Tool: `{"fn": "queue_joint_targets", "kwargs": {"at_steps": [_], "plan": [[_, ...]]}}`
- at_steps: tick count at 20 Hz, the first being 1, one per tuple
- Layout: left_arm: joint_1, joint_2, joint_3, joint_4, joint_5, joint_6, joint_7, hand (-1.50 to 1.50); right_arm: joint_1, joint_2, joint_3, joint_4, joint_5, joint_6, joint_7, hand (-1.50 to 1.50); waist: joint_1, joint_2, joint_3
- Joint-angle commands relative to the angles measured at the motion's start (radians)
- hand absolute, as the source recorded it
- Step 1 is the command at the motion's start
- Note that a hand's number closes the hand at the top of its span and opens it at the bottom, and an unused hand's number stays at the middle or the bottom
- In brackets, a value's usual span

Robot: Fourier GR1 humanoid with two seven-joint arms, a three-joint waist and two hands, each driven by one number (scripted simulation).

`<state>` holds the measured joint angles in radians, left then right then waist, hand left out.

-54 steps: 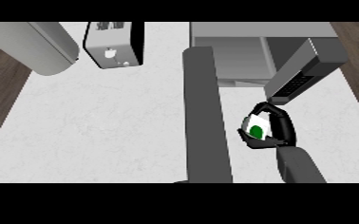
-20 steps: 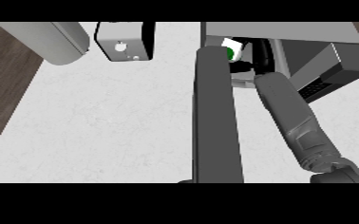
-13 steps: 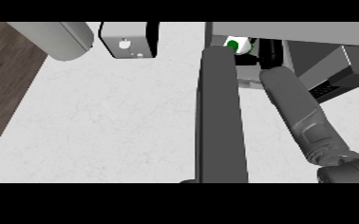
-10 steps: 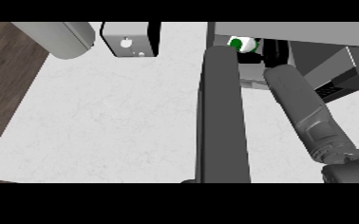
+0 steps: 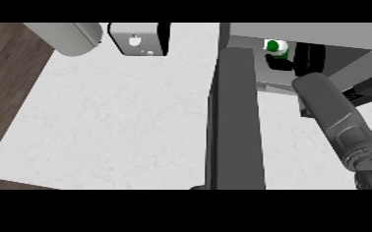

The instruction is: Pick up the milk, place it into the microwave and close the microwave

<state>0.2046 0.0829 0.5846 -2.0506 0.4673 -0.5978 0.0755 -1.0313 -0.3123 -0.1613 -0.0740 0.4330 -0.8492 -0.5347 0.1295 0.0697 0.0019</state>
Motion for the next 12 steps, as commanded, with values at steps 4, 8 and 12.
{"fn": "queue_joint_targets", "kwargs": {"at_steps": [4, 8, 12], "plan": [[-0.029, 0.016, -0.004, 0.051, -0.064, -0.006, -0.021, -1.5, -0.012, 0.027, 0.027, -0.012, 0.031, -0.019, -0.022, -1.5, 0.001, -0.003, 0.005], [-0.038, 0.015, -0.018, 0.038, -0.069, -0.009, -0.021, -1.5, -0.035, 0.021, 0.032, -0.006, 0.037, 0.025, -0.026, -1.5, 0.02, 0.001, 0.005], [-0.029, 0.028, -0.052, 0.045, -0.063, -0.054, -0.009, -1.5, -0.023, 0.049, 0.013, -0.026, 0.016, 0.094, -0.089, -1.5, 0.01, -0.005, 0.006]]}}
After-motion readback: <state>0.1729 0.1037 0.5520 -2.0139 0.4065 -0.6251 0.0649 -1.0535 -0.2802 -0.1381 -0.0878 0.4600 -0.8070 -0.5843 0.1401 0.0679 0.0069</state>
